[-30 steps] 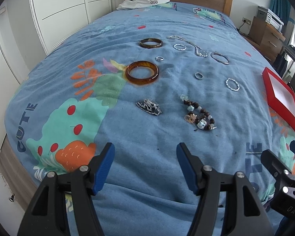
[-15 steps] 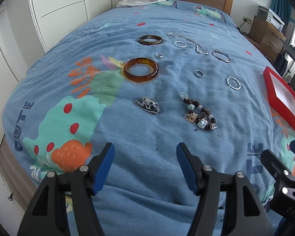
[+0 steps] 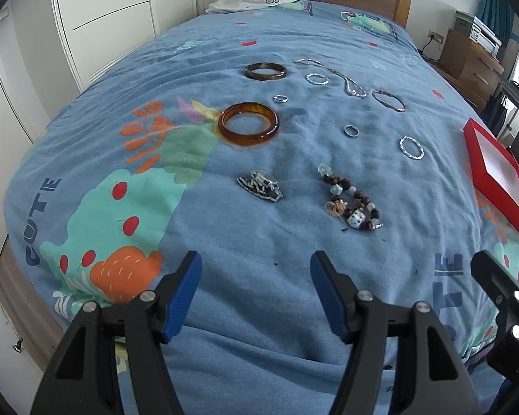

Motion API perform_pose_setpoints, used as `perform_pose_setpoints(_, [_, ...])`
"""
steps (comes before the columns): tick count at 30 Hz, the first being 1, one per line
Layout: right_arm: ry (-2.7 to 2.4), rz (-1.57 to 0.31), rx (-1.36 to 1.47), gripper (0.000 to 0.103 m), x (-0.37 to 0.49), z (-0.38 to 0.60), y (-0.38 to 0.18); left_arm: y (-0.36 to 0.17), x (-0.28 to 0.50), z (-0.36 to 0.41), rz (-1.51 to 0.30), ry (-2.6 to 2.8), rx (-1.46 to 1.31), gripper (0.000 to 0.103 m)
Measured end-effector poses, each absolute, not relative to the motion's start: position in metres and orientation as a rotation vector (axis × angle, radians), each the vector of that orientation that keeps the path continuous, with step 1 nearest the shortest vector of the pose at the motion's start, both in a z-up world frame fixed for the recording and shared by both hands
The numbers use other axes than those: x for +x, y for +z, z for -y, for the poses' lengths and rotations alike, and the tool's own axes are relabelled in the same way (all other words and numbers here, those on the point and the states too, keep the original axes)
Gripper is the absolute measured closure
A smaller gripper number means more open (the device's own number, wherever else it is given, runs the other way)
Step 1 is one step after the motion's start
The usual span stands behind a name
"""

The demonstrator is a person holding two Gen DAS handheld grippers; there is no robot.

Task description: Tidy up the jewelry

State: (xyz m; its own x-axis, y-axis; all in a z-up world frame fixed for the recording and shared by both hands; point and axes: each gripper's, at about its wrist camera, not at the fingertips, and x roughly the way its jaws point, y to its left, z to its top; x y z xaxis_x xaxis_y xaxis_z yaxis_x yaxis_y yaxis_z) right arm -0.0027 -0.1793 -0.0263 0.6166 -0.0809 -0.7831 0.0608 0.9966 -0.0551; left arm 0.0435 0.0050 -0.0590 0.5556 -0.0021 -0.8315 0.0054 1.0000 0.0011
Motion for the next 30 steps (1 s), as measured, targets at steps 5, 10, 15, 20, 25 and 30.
perform_pose_setpoints(5, [-0.085, -0.893, -0.033, 0.001, -0.0028, 0.1786, -0.0233, -0.0590, 0.0435, -0.0050, -0.982, -0.004, 0.003, 0.040])
perform_pose_setpoints(10, [-0.087, -0.888, -0.038, 0.001, -0.0033, 0.1783, -0.0221, -0.0590, 0.0435, -0.0050, -0.982, -0.004, 0.003, 0.040])
perform_pose_setpoints(15, [-0.085, -0.889, -0.040, 0.001, -0.0029, 0.1782, -0.0221, -0.0590, 0.0435, -0.0050, -0.982, -0.004, 0.003, 0.040])
perform_pose_setpoints(20, [-0.081, -0.893, -0.038, 0.001, -0.0025, 0.1775, -0.0227, -0.0591, 0.0435, -0.0050, -0.982, -0.004, 0.004, 0.040])
perform_pose_setpoints(25, [-0.081, -0.901, -0.035, 0.001, -0.0024, 0.1780, -0.0251, -0.0591, 0.0435, -0.0051, -0.983, -0.005, 0.003, 0.040])
perform_pose_setpoints(30, [-0.080, -0.902, -0.038, 0.001, -0.0028, 0.1771, -0.0260, -0.0592, 0.0434, -0.0051, -0.982, -0.004, 0.004, 0.040])
